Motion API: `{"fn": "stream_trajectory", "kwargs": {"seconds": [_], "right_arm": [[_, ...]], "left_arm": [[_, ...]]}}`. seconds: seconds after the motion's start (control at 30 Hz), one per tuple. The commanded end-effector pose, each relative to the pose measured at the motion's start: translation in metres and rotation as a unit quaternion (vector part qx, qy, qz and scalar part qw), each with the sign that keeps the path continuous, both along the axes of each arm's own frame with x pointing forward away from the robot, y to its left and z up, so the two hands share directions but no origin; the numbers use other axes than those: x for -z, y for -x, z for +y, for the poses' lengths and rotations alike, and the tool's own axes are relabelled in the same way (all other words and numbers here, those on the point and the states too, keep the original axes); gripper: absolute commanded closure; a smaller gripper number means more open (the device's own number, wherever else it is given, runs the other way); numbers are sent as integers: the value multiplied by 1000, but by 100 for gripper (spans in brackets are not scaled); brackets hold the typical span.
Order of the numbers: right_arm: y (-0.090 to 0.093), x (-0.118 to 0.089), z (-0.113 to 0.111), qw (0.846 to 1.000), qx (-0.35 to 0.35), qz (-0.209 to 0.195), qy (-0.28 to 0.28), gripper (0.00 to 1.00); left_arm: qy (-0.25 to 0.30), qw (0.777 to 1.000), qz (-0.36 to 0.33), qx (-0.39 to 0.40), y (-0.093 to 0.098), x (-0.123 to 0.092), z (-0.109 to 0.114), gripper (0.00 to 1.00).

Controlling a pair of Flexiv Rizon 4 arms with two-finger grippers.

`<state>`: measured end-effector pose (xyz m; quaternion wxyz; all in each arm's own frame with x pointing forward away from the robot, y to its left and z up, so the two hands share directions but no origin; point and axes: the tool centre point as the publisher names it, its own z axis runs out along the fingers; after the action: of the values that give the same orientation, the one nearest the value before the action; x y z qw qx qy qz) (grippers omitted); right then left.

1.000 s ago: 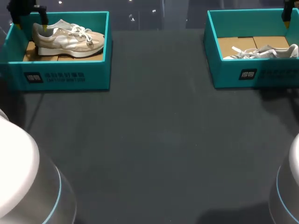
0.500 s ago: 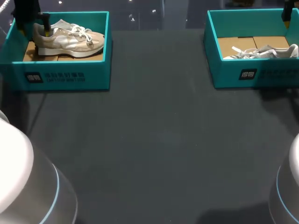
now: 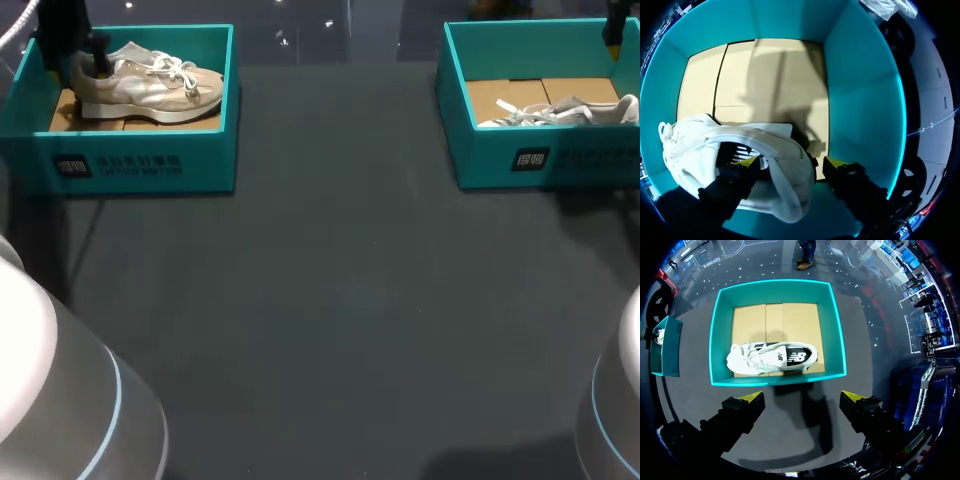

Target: Take the shoe out of the shoebox, open the shoe tongue, remove and reinsert the insole, then place the shoe into the shoebox

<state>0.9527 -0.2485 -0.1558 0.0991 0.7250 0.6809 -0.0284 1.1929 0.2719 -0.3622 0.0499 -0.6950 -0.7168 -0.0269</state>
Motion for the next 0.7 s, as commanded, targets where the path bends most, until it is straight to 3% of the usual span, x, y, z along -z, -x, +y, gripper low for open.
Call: {"fn": "stream_trajectory", "kwargs": {"seconds": [0.03,0.27,0.53,0.6,0.7], "right_arm": [[0,0,0,1000,0,0,0,0],[0,0,0,1000,0,0,0,0],[0,0,0,1000,0,0,0,0],[0,0,0,1000,0,0,0,0],[0,0,0,1000,0,0,0,0]], "left_arm": [[-1,1000,6,-1,-9,6,1,26],[-3,1000,10,-3,-8,9,4,44],[-5,1000,10,-2,-6,10,9,76],[-6,1000,6,1,-4,10,10,78],[-7,1000,6,3,-3,10,12,100]]}}
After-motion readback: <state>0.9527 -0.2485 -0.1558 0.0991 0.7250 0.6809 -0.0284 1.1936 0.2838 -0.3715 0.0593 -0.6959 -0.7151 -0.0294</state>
